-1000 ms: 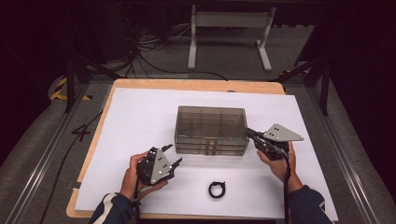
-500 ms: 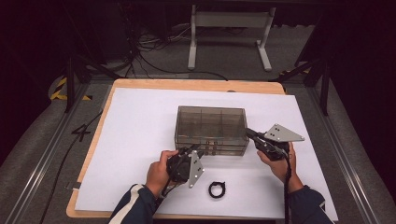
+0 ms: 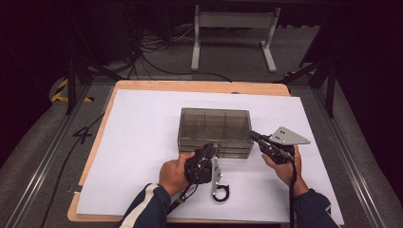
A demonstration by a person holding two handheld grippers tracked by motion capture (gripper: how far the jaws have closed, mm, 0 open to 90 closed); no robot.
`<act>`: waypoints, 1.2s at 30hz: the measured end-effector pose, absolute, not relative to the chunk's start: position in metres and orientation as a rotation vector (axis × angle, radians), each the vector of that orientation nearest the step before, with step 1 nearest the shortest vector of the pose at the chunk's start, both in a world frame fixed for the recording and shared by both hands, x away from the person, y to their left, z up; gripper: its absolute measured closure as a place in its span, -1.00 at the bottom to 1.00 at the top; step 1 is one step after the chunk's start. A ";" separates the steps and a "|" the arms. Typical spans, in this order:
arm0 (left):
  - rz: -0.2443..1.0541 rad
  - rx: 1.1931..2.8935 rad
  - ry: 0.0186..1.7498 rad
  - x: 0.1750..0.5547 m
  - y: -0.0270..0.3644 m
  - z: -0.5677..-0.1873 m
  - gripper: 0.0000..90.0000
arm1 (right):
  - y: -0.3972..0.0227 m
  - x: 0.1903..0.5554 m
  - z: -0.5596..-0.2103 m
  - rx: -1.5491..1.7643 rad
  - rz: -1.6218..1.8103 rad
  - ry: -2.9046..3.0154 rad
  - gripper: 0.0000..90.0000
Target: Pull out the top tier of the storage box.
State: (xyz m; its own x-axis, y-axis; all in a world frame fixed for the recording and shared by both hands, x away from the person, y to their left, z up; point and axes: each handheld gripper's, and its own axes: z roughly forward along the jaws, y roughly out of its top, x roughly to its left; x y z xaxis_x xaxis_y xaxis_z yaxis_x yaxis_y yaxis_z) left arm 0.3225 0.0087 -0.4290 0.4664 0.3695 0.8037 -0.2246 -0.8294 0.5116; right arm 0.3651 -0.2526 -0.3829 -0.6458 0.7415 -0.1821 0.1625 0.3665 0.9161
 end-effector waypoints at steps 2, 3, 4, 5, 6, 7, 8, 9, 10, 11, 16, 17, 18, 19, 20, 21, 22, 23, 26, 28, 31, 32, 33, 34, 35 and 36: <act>1.426 2.154 0.099 0.321 0.006 -0.431 0.66 | -0.252 0.365 -0.383 0.778 1.269 2.042 1.00; 1.466 2.151 0.075 0.320 0.003 -0.432 0.66 | -0.252 0.365 -0.383 0.777 1.269 2.041 1.00; 1.507 2.151 0.050 0.319 0.001 -0.434 0.66 | -0.252 0.365 -0.383 0.778 1.270 2.038 1.00; 1.540 2.158 0.027 0.318 -0.001 -0.435 0.65 | -0.252 0.365 -0.383 0.777 1.267 2.038 1.00; 1.581 2.162 0.000 0.317 -0.004 -0.436 0.62 | -0.252 0.365 -0.383 0.777 1.266 2.038 1.00; 1.581 2.162 0.000 0.317 -0.004 -0.436 0.61 | -0.252 0.365 -0.383 0.775 1.266 2.038 1.00; 1.675 2.155 -0.057 0.315 -0.009 -0.441 0.62 | -0.252 0.364 -0.383 0.772 1.262 2.040 1.00; 1.675 2.155 -0.057 0.315 -0.009 -0.441 0.65 | -0.252 0.364 -0.383 0.772 1.262 2.040 1.00; 1.728 2.151 -0.092 0.314 -0.012 -0.444 0.65 | -0.252 0.364 -0.383 0.771 1.262 2.040 1.00; 1.742 2.145 -0.097 0.314 -0.014 -0.445 0.66 | -0.252 0.364 -0.383 0.771 1.263 2.038 1.00; 1.790 2.169 -0.153 0.314 -0.020 -0.447 0.77 | -0.251 0.364 -0.383 0.769 1.257 2.038 1.00; 1.779 2.167 -0.144 0.314 -0.019 -0.448 0.78 | -0.251 0.363 -0.382 0.769 1.256 2.041 1.00; 1.779 2.167 -0.144 0.314 -0.019 -0.448 0.78 | -0.251 0.363 -0.382 0.769 1.256 2.041 1.00; 1.783 2.172 -0.148 0.314 -0.019 -0.448 0.78 | -0.251 0.363 -0.383 0.766 1.253 2.041 1.00; 1.802 2.188 -0.162 0.313 -0.019 -0.446 0.78 | -0.251 0.363 -0.383 0.767 1.253 2.040 1.00; 1.804 2.179 -0.163 0.313 -0.020 -0.447 0.78 | -0.251 0.363 -0.383 0.767 1.252 2.039 1.00; 1.833 2.189 -0.191 0.313 -0.020 -0.446 0.78 | -0.251 0.363 -0.382 0.763 1.247 2.041 1.00; 1.838 2.171 -0.188 0.313 -0.020 -0.449 0.78 | -0.251 0.363 -0.383 0.760 1.248 2.038 1.00; 1.886 2.165 -0.204 0.312 -0.018 -0.451 0.77 | -0.251 0.363 -0.383 0.760 1.246 2.038 1.00; 1.889 2.137 -0.167 0.313 -0.021 -0.455 0.75 | -0.251 0.363 -0.383 0.761 1.246 2.039 1.00; 1.909 2.148 -0.174 0.312 -0.021 -0.454 0.76 | -0.251 0.363 -0.383 0.763 1.249 2.036 1.00; 1.898 2.132 -0.167 0.313 -0.021 -0.456 0.77 | -0.251 0.363 -0.383 0.760 1.246 2.037 1.00; 1.898 2.132 -0.167 0.313 -0.021 -0.456 0.77 | -0.251 0.363 -0.383 0.760 1.246 2.037 1.00; 1.939 2.154 -0.203 0.311 -0.022 -0.454 0.77 | -0.251 0.363 -0.383 0.762 1.246 2.037 1.00; 1.928 2.152 -0.197 0.311 -0.022 -0.454 0.78 | -0.251 0.363 -0.383 0.762 1.249 2.036 1.00; 1.932 2.155 -0.202 0.311 -0.022 -0.454 0.78 | -0.251 0.363 -0.383 0.762 1.250 2.035 1.00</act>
